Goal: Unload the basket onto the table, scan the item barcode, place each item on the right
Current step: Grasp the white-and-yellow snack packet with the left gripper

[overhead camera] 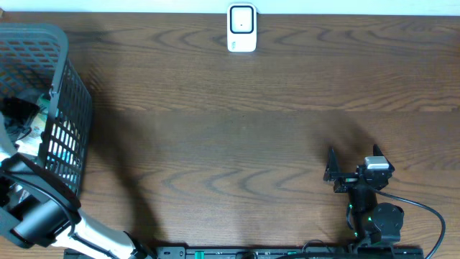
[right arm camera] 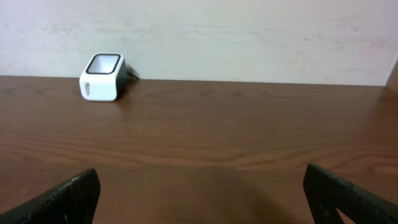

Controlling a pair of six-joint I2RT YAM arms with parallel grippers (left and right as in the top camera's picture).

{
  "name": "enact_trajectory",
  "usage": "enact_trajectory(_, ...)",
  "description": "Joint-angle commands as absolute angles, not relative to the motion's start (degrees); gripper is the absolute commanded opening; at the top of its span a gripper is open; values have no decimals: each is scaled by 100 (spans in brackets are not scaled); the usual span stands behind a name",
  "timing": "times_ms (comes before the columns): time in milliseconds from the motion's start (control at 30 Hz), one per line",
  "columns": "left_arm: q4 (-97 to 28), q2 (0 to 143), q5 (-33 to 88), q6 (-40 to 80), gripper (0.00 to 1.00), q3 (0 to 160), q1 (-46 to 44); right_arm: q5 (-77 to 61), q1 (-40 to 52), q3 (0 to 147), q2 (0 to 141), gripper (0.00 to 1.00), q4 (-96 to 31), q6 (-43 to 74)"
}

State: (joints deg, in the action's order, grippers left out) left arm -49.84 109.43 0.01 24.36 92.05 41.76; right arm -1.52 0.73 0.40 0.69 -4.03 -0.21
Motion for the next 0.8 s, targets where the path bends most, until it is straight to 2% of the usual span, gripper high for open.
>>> enact_trajectory(0, -4965, 11220, -248, 2794, 81, 9212, 4060, -163, 117, 32, 38, 99, -427, 80)
enact_trajectory(500, -5083, 12062, -672, 2751, 80, 9212, 3876, -163, 117, 32, 38, 99, -429, 80)
enact_trajectory(600, -5116, 12064, -672, 2749, 70, 9212, 3876, -163, 117, 32, 38, 99, -427, 80)
enact_trajectory(667, -5116, 12062, -672, 2751, 55, 9212, 3876, -163, 117, 32, 38, 99, -427, 80)
enact_trajectory(700, -5116, 12060, -670, 2751, 51, 9212, 3876, -163, 117, 32, 38, 99, -427, 80)
enact_trajectory(767, -5164, 12018, -663, 2751, 50, 9229, 3876, -163, 117, 32, 38, 99, -427, 80)
